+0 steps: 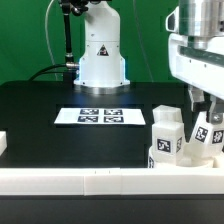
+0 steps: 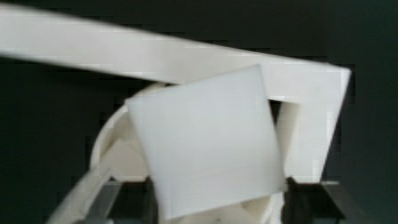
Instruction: Assemble stool
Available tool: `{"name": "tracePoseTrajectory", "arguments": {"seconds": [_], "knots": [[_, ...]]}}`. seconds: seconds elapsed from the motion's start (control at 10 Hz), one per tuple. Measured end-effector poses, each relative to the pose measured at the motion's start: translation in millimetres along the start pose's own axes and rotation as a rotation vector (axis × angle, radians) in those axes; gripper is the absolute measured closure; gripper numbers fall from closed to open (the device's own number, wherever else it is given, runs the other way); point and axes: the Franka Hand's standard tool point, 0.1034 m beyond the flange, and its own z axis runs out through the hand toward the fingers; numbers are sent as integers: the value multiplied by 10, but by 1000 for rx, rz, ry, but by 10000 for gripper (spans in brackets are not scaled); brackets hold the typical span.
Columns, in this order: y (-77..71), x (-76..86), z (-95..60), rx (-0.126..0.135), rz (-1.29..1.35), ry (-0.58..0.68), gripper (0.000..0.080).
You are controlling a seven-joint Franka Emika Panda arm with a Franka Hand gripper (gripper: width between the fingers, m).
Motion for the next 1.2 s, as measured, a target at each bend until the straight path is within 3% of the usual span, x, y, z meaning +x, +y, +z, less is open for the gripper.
{"name": "tracePoseTrajectory", "arguments": {"seconds": [0.3,0.6,1.0,1.2], "knots": [[-11,7,10,55,270,-77,458],[-29,-4,17,87,486,-126,458],[-30,9,19,77,596,-132,458],[-79,-81,-74,48,478,-118,228]]}}
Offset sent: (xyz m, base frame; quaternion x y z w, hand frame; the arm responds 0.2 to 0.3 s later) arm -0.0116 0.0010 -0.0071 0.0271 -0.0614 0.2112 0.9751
